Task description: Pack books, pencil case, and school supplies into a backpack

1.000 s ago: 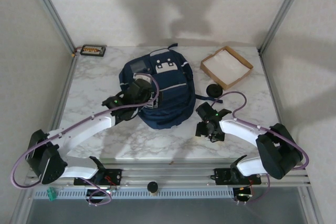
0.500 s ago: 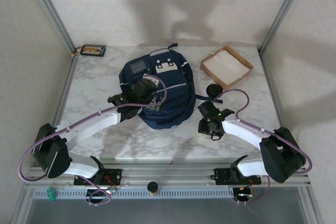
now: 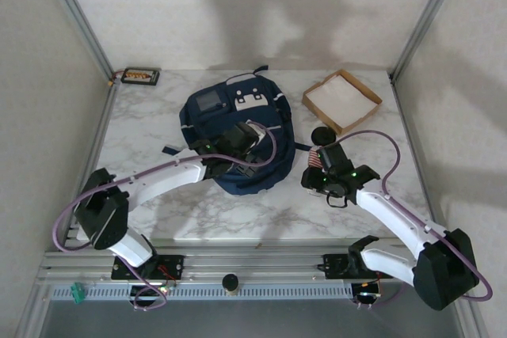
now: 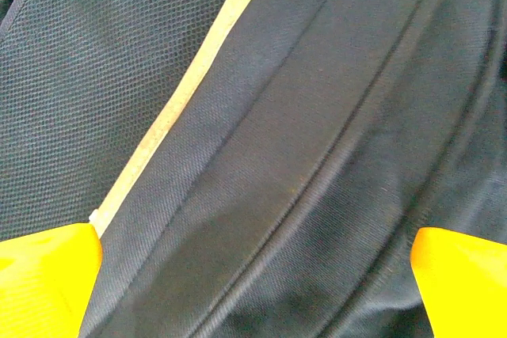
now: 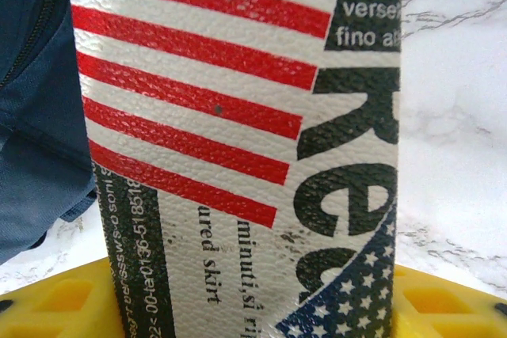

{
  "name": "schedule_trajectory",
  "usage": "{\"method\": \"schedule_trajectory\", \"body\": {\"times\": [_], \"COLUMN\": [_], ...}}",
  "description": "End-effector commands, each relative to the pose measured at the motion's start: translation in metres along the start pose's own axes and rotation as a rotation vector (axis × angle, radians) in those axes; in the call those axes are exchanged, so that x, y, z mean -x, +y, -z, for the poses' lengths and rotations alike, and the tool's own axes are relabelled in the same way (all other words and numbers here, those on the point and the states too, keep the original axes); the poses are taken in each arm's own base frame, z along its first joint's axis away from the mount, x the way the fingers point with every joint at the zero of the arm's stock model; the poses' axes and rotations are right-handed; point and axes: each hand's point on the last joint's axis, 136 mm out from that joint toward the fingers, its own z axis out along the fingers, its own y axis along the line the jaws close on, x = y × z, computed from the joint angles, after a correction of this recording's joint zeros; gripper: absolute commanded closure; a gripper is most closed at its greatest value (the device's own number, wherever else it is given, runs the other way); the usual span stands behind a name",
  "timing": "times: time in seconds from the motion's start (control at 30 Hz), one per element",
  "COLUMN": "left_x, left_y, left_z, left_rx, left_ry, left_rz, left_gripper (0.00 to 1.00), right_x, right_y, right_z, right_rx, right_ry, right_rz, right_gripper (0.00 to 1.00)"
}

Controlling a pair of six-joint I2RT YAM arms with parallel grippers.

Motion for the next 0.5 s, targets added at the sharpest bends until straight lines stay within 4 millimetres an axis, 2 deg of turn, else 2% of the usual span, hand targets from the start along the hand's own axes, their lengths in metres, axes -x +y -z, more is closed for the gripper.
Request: {"method": "schedule_trajectory", "body": {"times": [0.0, 0.3, 0.47], "left_x": [0.014, 0.024, 0.026], "left_y": [0.017, 0.038, 0.047], "left_z": [0.003, -0.012, -0.013], "left_rx": [0.093, 0.122, 0.140], "left_ry": [-0.014, 0.028, 0.042], "left_rz": [-0.051, -0.064, -0.059], "left_gripper": [0.01, 0.02, 0.08], "right_x": [0.007, 0.008, 0.011], "right_y": [0.009, 0.011, 0.013], "right_z": [0.008, 0.008, 0.011], "right_rx": [0.046, 0.064, 0.076], "right_ry": [-0.013, -0.012, -0.020], "right_rz": [0.012, 0.012, 0.012], "right_gripper": [0.51, 0.51, 0.51]}}
